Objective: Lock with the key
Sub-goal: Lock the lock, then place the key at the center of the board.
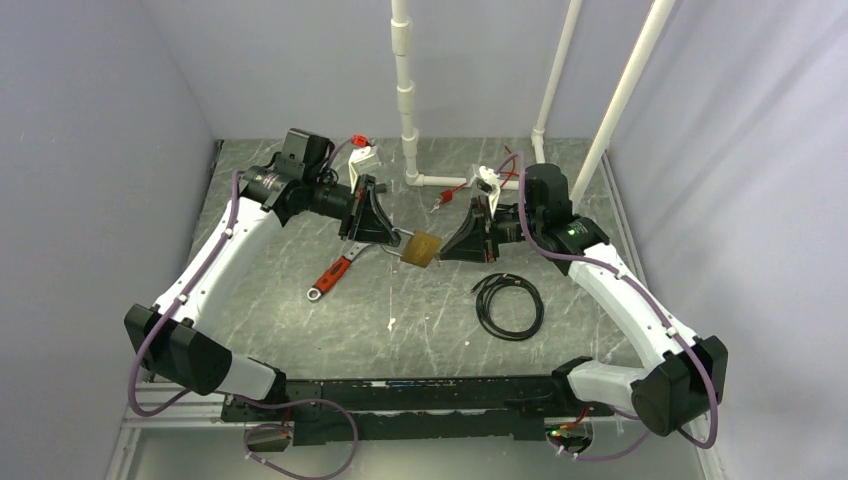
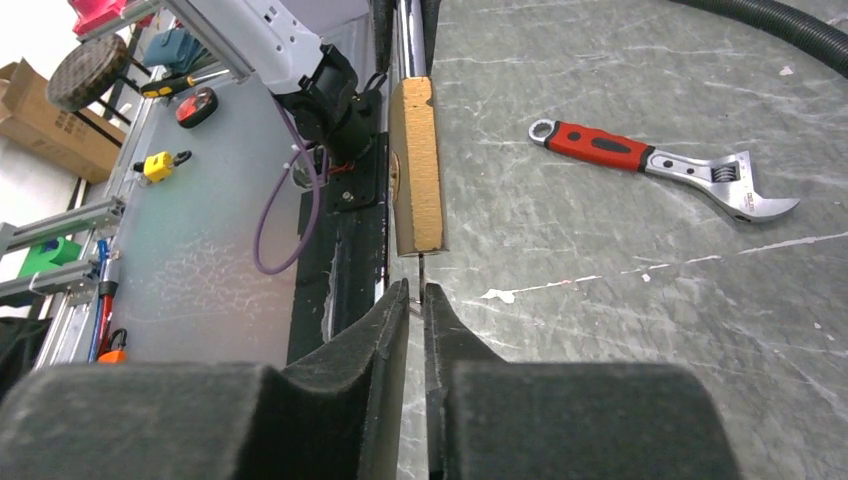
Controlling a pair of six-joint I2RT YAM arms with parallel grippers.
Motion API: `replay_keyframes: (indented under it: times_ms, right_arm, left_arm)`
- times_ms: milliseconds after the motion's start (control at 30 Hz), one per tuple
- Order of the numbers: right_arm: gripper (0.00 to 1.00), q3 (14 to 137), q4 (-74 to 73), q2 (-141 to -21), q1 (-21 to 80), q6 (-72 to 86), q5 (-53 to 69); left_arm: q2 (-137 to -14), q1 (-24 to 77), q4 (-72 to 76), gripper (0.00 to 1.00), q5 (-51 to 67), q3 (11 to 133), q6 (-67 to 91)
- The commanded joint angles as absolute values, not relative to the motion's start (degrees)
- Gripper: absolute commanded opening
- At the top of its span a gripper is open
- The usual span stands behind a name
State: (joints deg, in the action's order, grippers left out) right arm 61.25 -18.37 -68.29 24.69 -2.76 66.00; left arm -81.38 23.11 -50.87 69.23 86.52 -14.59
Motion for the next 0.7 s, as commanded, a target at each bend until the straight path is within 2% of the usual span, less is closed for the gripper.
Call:
replay_keyframes:
  times_ms: [0,100,300,533,667]
  right_arm:
    - [0.08,61.29,-17.49,-68.60,24.96,-5.01,65.97]
    - [0.00,61.17,-17.70,-68.58,24.92,-5.16,65.74]
    - [0.00,60.41,-19.59,-67.89,23.84,-5.55,64.22]
    - [0.00,58.09,-24.32,-66.90,17.76,-8.39,64.17]
    - [0.00,57.23,-28.27,-66.44,15.20,-11.68,59.73]
  left_arm:
    - [-80.22,23.29,-47.65,0.00,74.12,88.86,-15.51]
    - [-80.21,23.00,-48.06,0.00,74.17,88.77,-15.81]
    - [-79.71,20.17,-46.42,0.00,74.77,87.73,-13.94]
    - [-79.26,14.29,-44.90,0.00,76.46,87.68,-13.69]
    - [-79.62,10.94,-43.33,0.00,75.98,87.36,-12.46]
